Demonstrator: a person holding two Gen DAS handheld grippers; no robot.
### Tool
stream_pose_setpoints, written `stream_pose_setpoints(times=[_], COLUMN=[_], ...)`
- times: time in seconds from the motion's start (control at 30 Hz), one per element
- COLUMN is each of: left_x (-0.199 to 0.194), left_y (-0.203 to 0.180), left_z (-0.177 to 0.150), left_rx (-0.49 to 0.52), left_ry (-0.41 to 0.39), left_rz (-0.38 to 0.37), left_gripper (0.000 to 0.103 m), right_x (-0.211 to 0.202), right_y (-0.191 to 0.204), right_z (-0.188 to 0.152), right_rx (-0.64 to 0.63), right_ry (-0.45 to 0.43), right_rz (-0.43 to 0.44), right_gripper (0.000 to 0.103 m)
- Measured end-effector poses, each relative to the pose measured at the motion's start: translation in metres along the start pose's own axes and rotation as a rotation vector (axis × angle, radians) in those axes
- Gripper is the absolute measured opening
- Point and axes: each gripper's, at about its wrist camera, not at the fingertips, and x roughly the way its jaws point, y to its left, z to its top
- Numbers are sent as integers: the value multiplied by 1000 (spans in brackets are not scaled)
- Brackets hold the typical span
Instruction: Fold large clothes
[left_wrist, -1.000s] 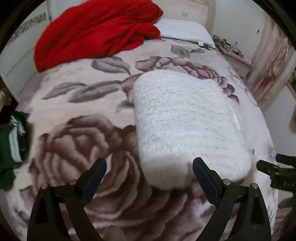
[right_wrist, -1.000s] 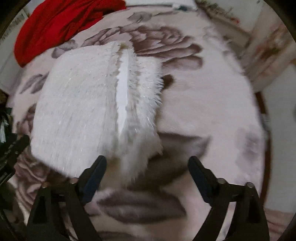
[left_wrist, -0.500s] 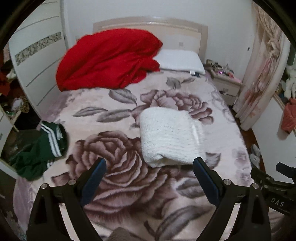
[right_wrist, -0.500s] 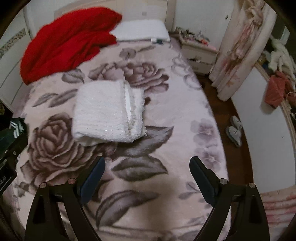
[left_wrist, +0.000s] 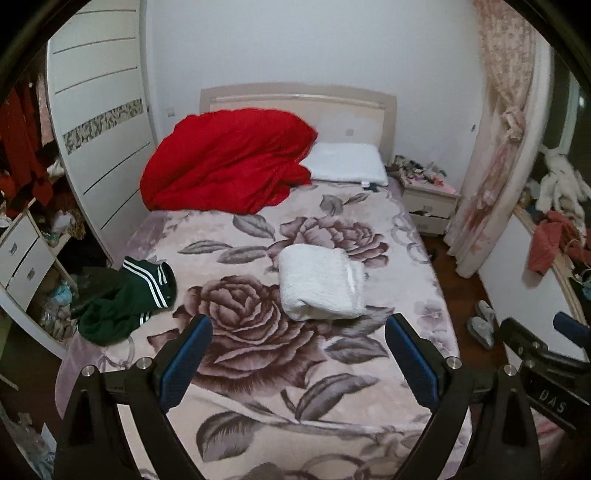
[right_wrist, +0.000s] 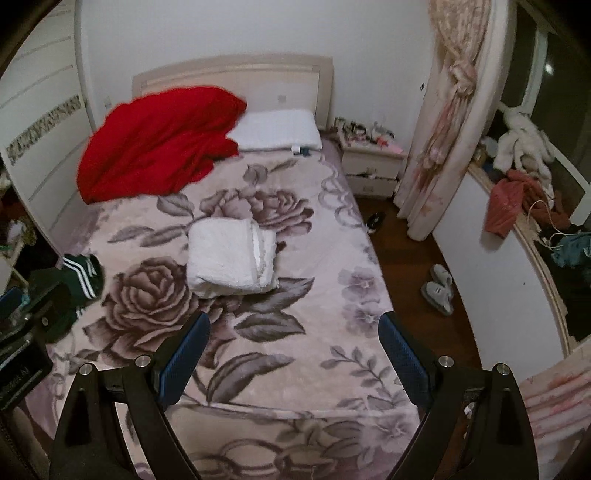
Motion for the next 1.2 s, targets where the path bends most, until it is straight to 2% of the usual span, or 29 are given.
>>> stream_pose_setpoints(times=[0.23, 0.47, 0.67, 0.73, 0.87, 1.2], left_x=[-64, -105, -125, -128, -135, -142], left_y=[-3, -10, -10, -10, -8, -11], left_z=[-7, -14, -20, -22, -24, -25], left_rx=[3, 25, 10, 5, -14, -15], left_ry=[-56, -111, -144, -153, -162, -185], left_rz=[10, 27, 48, 56, 56, 74], left_gripper=[96, 96, 96, 96, 98, 99], right_x=[-99, -159, -184, -191, -199, -200], right_y=[-24, -37, -41, -41, -40, -44], right_z=[-16, -28, -26, -27, -27, -18], right_rx=[16, 13, -4, -10, -34, -45], right_ry=[-86, -134, -162, -171, -194, -204], right_rz=[4, 20, 46, 56, 58, 74], right_gripper=[94, 94, 94, 101, 101, 101])
